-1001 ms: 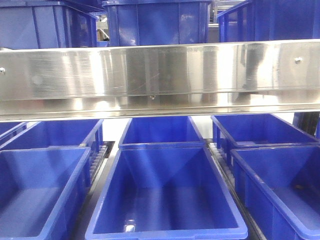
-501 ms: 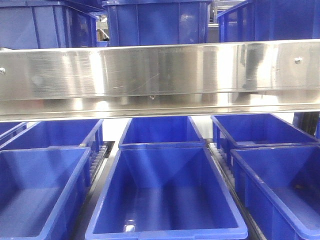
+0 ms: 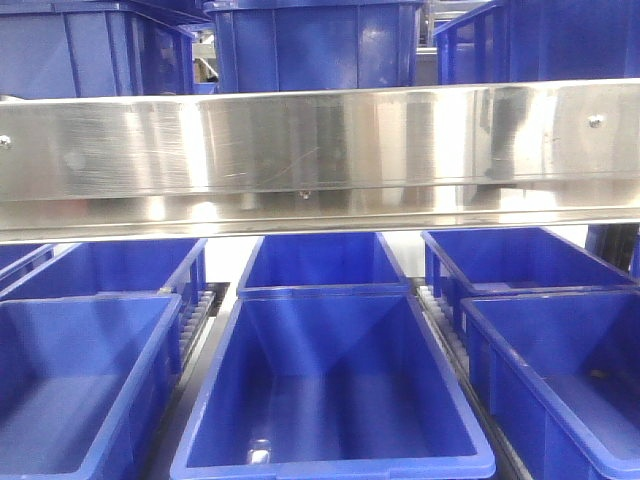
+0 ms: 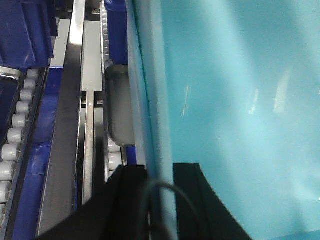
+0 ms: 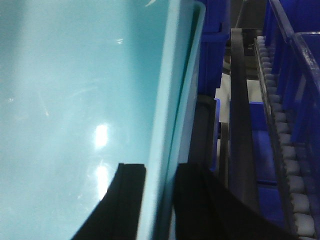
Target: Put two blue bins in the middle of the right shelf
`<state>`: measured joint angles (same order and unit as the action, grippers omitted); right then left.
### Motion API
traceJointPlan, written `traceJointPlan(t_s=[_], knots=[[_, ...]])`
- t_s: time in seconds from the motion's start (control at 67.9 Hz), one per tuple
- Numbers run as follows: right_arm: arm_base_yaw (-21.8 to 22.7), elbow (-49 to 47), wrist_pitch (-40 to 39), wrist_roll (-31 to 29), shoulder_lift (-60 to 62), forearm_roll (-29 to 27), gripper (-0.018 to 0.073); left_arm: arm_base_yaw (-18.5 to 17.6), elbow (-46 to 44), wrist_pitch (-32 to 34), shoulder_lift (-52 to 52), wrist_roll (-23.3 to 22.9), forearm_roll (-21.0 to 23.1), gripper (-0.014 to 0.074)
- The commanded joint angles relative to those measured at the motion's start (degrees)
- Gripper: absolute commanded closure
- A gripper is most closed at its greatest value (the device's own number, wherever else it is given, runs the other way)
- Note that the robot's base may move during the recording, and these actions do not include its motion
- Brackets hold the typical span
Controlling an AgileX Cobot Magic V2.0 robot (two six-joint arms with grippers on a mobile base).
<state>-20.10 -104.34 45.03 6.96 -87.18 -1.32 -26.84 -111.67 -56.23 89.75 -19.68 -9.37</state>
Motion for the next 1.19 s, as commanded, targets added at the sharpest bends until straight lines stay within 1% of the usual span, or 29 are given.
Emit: traceJointPlan(t_s=[0.0,1.178], knots=[[0.04,-1.11,-5.63,-0.40,1.14,0.74,0.0713,-0.25,-1.10,4.78,-1.36,0.01,0.63,0.0707],[0.04,-1.11,-5.63,-0.40,1.14,0.74,0.0713,-0.25,-1.10,5.03,-1.36,0.01,0.63,0.0707]])
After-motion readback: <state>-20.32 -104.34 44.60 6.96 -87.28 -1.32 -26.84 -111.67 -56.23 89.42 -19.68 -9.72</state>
